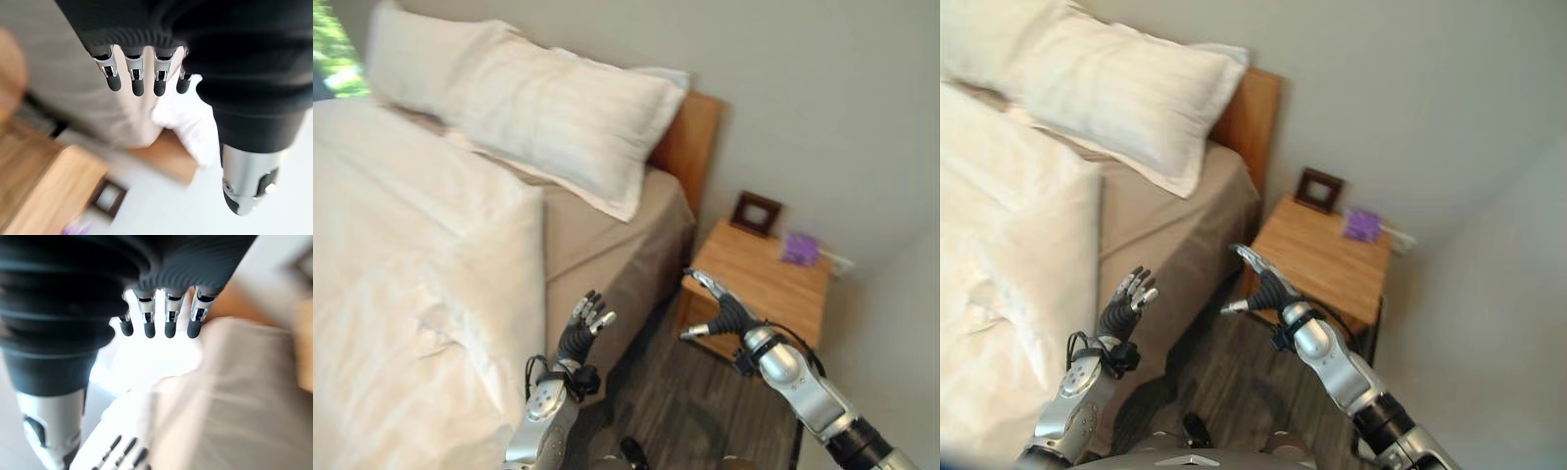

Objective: Making the bed.

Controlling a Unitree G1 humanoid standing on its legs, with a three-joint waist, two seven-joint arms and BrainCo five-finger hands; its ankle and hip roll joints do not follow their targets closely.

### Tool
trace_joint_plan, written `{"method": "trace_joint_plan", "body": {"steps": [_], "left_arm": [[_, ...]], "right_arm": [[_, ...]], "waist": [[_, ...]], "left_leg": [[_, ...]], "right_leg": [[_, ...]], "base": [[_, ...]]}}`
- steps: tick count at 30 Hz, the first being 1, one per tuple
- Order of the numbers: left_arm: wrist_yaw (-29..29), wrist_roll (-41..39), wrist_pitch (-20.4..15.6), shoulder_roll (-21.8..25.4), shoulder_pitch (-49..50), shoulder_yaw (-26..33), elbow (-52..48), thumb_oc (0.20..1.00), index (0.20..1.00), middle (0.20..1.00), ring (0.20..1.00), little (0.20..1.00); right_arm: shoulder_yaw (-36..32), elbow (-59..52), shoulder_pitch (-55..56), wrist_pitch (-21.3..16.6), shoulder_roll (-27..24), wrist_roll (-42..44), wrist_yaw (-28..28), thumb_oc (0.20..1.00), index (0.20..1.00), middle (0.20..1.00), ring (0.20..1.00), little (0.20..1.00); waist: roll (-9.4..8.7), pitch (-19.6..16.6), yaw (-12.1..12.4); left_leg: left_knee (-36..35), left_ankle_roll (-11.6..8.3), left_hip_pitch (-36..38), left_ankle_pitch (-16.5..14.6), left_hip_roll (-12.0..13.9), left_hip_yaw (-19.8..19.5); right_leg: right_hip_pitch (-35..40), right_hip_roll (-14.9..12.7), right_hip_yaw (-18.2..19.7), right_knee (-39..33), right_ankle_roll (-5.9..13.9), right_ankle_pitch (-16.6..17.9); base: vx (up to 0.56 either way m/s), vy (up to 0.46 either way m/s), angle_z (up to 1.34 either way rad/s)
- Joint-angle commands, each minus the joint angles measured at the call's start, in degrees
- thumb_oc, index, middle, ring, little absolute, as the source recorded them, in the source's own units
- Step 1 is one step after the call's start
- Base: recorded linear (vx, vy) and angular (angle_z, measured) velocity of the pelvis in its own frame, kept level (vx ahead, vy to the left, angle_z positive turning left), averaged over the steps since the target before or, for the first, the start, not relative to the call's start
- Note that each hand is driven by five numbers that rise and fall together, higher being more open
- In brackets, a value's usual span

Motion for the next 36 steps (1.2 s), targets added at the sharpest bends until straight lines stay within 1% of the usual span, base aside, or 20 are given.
{"method": "trace_joint_plan", "body": {"steps": [1, 2, 4, 6, 8, 10, 12, 13, 17, 19, 20, 21, 22, 23, 24, 25, 26, 28, 30, 36], "left_arm": [[-0.3, -0.2, -2.0, 1.9, 0.3, 0.9, -4.7, 1.000, 1.000, 1.000, 1.000, 1.000], [-0.3, -0.2, -2.0, 1.9, 0.4, 0.9, -4.7, 1.000, 1.000, 1.000, 1.000, 1.000], [-1.3, 1.2, -1.6, 2.3, 1.9, 1.2, -3.5, 1.000, 1.000, 1.000, 1.000, 1.000], [-1.0, 1.6, -1.4, 2.3, 2.2, 1.4, -2.2, 1.000, 1.000, 1.000, 1.000, 1.000], [-1.0, 2.0, -1.3, 1.9, 2.8, 1.9, -1.9, 1.000, 1.000, 1.000, 1.000, 1.000], [-1.3, 2.5, -1.5, 1.9, 4.2, 3.3, -2.2, 1.000, 1.000, 1.000, 1.000, 1.000], [-1.8, 2.8, -1.8, 2.1, 3.9, 3.6, -2.8, 1.000, 1.000, 1.000, 1.000, 1.000], [-1.3, 3.7, -1.8, 2.4, 3.5, 3.9, -3.0, 1.000, 1.000, 1.000, 1.000, 1.000], [-0.7, 4.4, -2.6, 2.6, 3.1, 5.3, -3.4, 1.000, 1.000, 1.000, 1.000, 1.000], [0.4, 5.9, -3.6, 4.0, 1.8, 6.9, -4.1, 1.000, 1.000, 1.000, 1.000, 1.000], [0.4, 5.9, -3.5, 4.0, 1.8, 6.9, -4.1, 1.000, 1.000, 1.000, 1.000, 1.000], [1.0, 7.2, -3.8, 4.8, 0.9, 7.8, -4.2, 1.000, 1.000, 1.000, 1.000, 1.000], [2.0, 6.5, -3.9, 5.1, -0.2, 9.9, -4.2, 1.000, 1.000, 1.000, 1.000, 1.000], [2.0, 6.5, -3.9, 5.1, -0.2, 9.9, -4.2, 1.000, 1.000, 1.000, 1.000, 1.000], [2.5, 6.2, -4.0, 5.0, 0.0, 11.0, -3.8, 1.000, 1.000, 1.000, 1.000, 1.000], [2.9, 6.8, -3.8, 5.3, 1.4, 12.8, -3.5, 1.000, 1.000, 1.000, 1.000, 1.000], [2.7, 7.6, -3.6, 5.5, 2.0, 13.6, -3.2, 1.000, 1.000, 1.000, 1.000, 1.000], [2.1, 9.4, -3.3, 6.0, 4.0, 14.1, -3.0, 1.000, 1.000, 1.000, 1.000, 1.000], [1.7, 9.9, -2.5, 6.2, 4.1, 15.0, -2.6, 1.000, 1.000, 1.000, 1.000, 1.000], [0.5, 12.4, -2.0, 8.3, 2.6, 14.4, -2.1, 1.000, 1.000, 1.000, 1.000, 1.000]], "right_arm": [[-2.8, -2.6, 1.0, -2.5, -1.0, -0.3, -0.8, 1.000, 1.000, 1.000, 1.000, 1.000], [-2.8, -2.6, 1.1, -2.5, -1.0, -0.3, -0.8, 1.000, 1.000, 1.000, 1.000, 1.000], [-4.4, -2.5, 4.5, -2.1, -1.6, 0.2, -0.5, 1.000, 1.000, 1.000, 1.000, 1.000], [-4.6, -2.0, 5.5, -1.6, -1.1, 1.1, -0.2, 1.000, 1.000, 1.000, 1.000, 1.000], [-5.6, -2.4, 7.0, -1.0, -0.9, 1.9, -0.3, 1.000, 1.000, 1.000, 1.000, 1.000], [-5.6, -2.3, 8.2, -1.0, -0.7, 2.4, 0.2, 1.000, 1.000, 1.000, 1.000, 1.000], [-6.2, -2.2, 8.4, -1.3, -0.8, 2.4, -0.3, 1.000, 1.000, 1.000, 1.000, 1.000], [-6.2, -1.8, 8.9, -1.7, -0.4, 3.1, -0.6, 1.000, 1.000, 1.000, 1.000, 1.000], [-7.2, -1.8, 9.3, -1.8, -1.2, 3.0, -0.8, 1.000, 1.000, 1.000, 1.000, 1.000], [-8.2, -1.2, 8.2, -1.7, -1.8, 4.5, -1.1, 1.000, 1.000, 1.000, 1.000, 1.000], [-8.3, -1.2, 8.1, -1.7, -1.8, 4.5, -1.1, 1.000, 1.000, 1.000, 1.000, 1.000], [-8.9, -1.4, 8.4, -1.8, -2.3, 5.6, -0.7, 1.000, 1.000, 1.000, 1.000, 1.000], [-9.9, -1.0, 8.7, -2.0, -3.1, 7.4, -1.0, 1.000, 1.000, 1.000, 1.000, 1.000], [-9.9, -1.0, 8.6, -2.0, -3.1, 7.4, -1.0, 1.000, 1.000, 1.000, 1.000, 1.000], [-10.2, -0.8, 9.2, -1.8, -3.4, 7.8, -0.9, 1.000, 1.000, 1.000, 1.000, 1.000], [-10.8, -1.0, 9.5, -1.4, -3.4, 8.2, -0.9, 1.000, 1.000, 1.000, 1.000, 1.000], [-11.1, -1.4, 9.8, -1.2, -3.4, 8.6, -0.7, 1.000, 1.000, 1.000, 1.000, 1.000], [-11.4, -1.8, 10.9, -1.2, -3.5, 9.0, -0.1, 1.000, 1.000, 1.000, 1.000, 1.000], [-11.6, -3.2, 11.3, -1.2, -3.8, 7.8, 0.3, 1.000, 1.000, 1.000, 1.000, 1.000], [-10.4, -3.5, 7.5, -1.4, -3.5, 3.3, -0.5, 1.000, 1.000, 1.000, 1.000, 1.000]], "waist": [[1.36, 0.4, -1.0], [1.42, 0.3, -1.1], [0.34, 0.2, -2.9], [-0.31, 0.0, -3.4], [-0.69, -0.2, -4.8], [-0.82, 0.1, -4.3], [-1.14, 0.1, -4.6], [-1.06, 0.0, -5.0], [-0.51, -0.7, -5.3], [-0.33, 0.1, -4.5], [-0.32, 0.1, -4.7], [-0.38, 0.9, -4.2], [-1.01, 3.3, -4.1], [-0.94, 3.2, -4.2], [-1.23, 3.6, -4.2], [-0.81, 3.2, -4.2], [-0.47, 2.8, -4.1], [1.40, 1.4, -4.7], [2.20, 0.5, -4.9], [1.70, 1.3, -5.5]], "left_leg": [[-4.8, -7.99, -1.5, 7.0, 6.6, -3.5], [-4.8, -8.03, -1.5, 7.0, 6.7, -3.7], [-4.6, -9.17, -1.4, 5.6, 4.8, -12.1], [-4.8, -9.97, -1.5, 4.9, 4.2, -16.2], [-5.0, -10.28, -1.1, 4.9, 3.3, -20.7], [-5.0, -10.23, -0.8, 4.2, 1.7, -25.2], [-5.0, -10.23, -0.7, 4.0, 1.0, -27.2], [-5.0, -10.68, -0.1, 3.7, 1.0, -29.5], [-5.0, -11.68, 0.9, 3.0, 1.7, -30.3], [-0.1, -13.90, -0.3, 2.5, 2.4, -30.2], [0.5, -13.94, -0.6, 2.2, 2.4, -30.4], [3.6, -15.40, -2.6, 3.0, 3.0, -29.1], [14.8, -18.70, -10.7, 9.0, 7.3, -22.9], [15.0, -18.71, -10.9, 8.9, 7.3, -23.0], [16.5, -19.17, -12.0, 10.5, 10.6, -18.6], [13.9, -18.56, -11.0, 10.8, 14.5, -13.4], [11.8, -18.27, -10.2, 10.5, 14.8, -12.2], [3.7, -16.52, -6.4, 8.9, 13.4, -9.4], [-0.4, -16.20, -4.5, 9.7, 11.6, -9.2], [-4.0, -13.17, -1.1, 6.9, 8.4, -8.1]], "right_leg": [[5.1, 3.8, 5.6, -24.0, -3.13, 10.7], [5.3, 3.9, 5.4, -24.2, -3.14, 10.7], [5.4, 7.7, 17.5, -39.9, -3.72, 8.1], [6.3, 7.2, 22.3, -47.9, -4.14, 8.3], [4.9, 9.8, 31.2, -52.6, -3.94, 9.8], [4.0, 12.4, 36.5, -54.7, -4.43, 10.0], [5.2, 11.8, 36.8, -56.0, -4.35, 10.1], [6.8, 11.3, 34.4, -57.0, -4.67, 10.8], [9.1, 11.2, 31.1, -59.4, -5.23, 11.1], [11.1, 11.3, 28.6, -60.9, -5.99, 10.4], [11.1, 11.3, 28.4, -60.9, -6.02, 10.4], [12.0, 10.9, 26.9, -60.9, -6.41, 9.7], [13.4, 9.3, 22.6, -60.9, -7.29, 8.8], [13.4, 9.4, 22.5, -60.9, -7.31, 8.8], [13.8, 8.8, 20.8, -60.9, -7.25, 8.4], [14.5, 8.4, 18.5, -60.9, -6.62, 7.5], [14.9, 8.0, 18.0, -60.9, -6.18, 7.3], [15.1, 7.8, 15.8, -60.9, -5.33, 7.2], [15.5, 6.7, 13.9, -60.9, -5.11, 7.1], [11.1, 3.7, 10.7, -48.6, -3.34, 7.2]], "base": [[0.12, -0.152, 0.96], [0.18, -0.300, 1.68], [0.25, -0.314, 2.19], [0.25, -0.262, 1.60], [0.21, -0.141, 1.65], [0.11, -0.054, 1.85], [0.08, -0.138, 1.77], [0.10, -0.196, 1.30], [0.14, -0.173, 0.81], [0.08, -0.187, 0.26], [-0.02, -0.075, 0.12], [-0.11, -0.096, 0.16], [-0.11, -0.094, 0.23], [-0.11, -0.065, 0.90], [0.03, 0.028, 1.24], [0.07, 0.063, 1.31], [0.15, 0.091, 0.63], [0.16, 0.105, 0.47], [0.10, 0.191, 0.51], [0.08, 0.141, 0.40]]}}
